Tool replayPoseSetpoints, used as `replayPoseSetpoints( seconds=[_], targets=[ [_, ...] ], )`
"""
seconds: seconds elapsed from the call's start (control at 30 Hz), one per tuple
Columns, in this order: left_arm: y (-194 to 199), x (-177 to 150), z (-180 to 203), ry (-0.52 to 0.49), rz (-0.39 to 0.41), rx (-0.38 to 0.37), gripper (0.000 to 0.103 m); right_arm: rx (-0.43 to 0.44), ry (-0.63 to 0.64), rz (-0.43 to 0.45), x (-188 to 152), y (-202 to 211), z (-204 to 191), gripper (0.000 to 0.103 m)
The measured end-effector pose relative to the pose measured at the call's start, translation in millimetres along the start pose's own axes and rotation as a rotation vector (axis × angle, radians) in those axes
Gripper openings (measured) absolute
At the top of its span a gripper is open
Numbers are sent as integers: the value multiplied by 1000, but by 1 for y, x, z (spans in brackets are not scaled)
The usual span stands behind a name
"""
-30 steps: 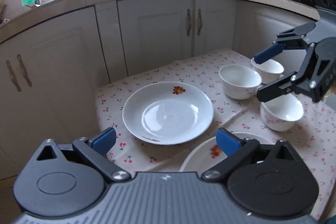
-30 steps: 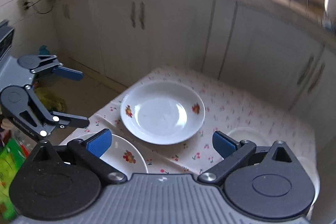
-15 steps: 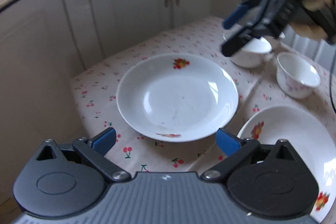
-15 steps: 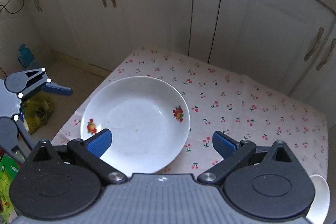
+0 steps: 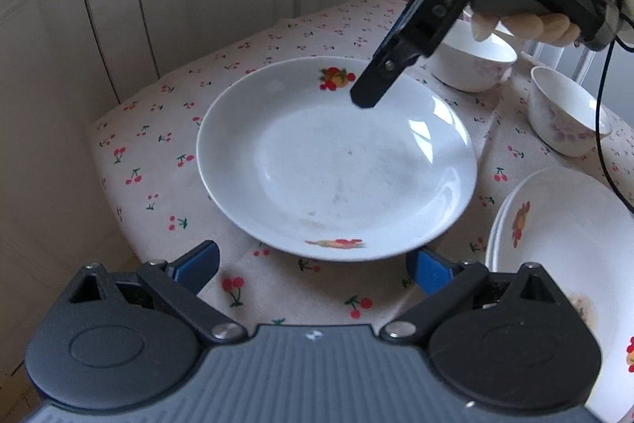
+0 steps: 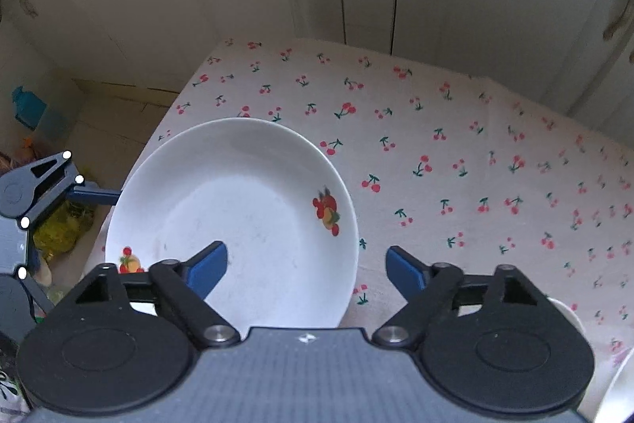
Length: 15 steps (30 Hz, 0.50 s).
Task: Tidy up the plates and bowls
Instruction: 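Grasp the rim of another white plate with the right gripper and lift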
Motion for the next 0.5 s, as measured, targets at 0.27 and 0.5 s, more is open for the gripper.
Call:
replayPoseSetpoints(
  seconds=[0.27,0.5],
  targets=[
    [-8,3,-2,-33,-3,-21,98,36,-8,-24,9,-9,-1,70],
    [-11,6,2,-65,2,-37,98,50,-11,-43,11,-15,0,69]
  ],
)
Point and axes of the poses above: each gripper's, at about its wrist camera, not at the fingertips, and y roughly against the way its jaws point, z to its right, x to its top, the point moved 3 cm from there along -y, roughly the way its jaws point, and after that the axes turned 1 degree about -z, right-handed, at the moved point
